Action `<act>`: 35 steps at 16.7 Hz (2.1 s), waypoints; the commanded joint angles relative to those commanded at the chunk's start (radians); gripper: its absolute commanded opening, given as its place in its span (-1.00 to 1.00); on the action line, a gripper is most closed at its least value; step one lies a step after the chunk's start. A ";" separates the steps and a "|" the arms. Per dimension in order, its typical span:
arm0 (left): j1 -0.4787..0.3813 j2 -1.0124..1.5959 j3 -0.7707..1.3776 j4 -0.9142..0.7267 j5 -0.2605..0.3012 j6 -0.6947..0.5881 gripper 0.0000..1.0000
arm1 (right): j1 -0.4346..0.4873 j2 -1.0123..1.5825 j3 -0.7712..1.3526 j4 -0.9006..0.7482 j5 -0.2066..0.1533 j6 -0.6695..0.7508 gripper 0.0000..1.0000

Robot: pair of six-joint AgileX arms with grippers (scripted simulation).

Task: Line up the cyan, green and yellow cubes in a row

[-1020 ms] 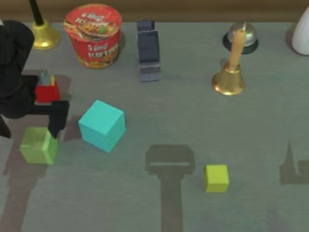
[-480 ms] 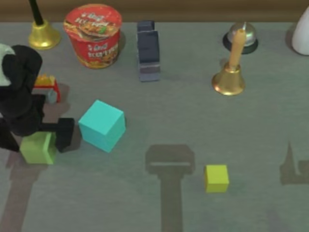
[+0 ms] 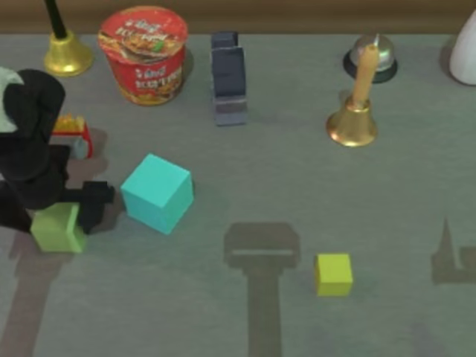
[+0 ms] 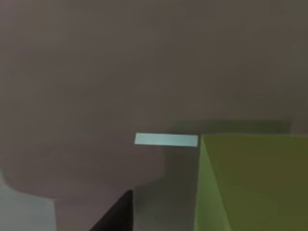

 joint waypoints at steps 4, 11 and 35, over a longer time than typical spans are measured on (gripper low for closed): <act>0.000 0.000 0.000 0.000 0.000 0.000 -0.66 | 0.000 0.000 0.000 0.000 0.000 0.000 1.00; 0.000 0.000 0.000 0.000 0.000 0.000 -1.00 | 0.000 0.000 0.000 0.000 0.000 0.000 1.00; -0.207 -0.042 0.293 -0.340 -0.006 -0.226 -1.00 | 0.000 0.000 0.000 0.000 0.000 0.000 1.00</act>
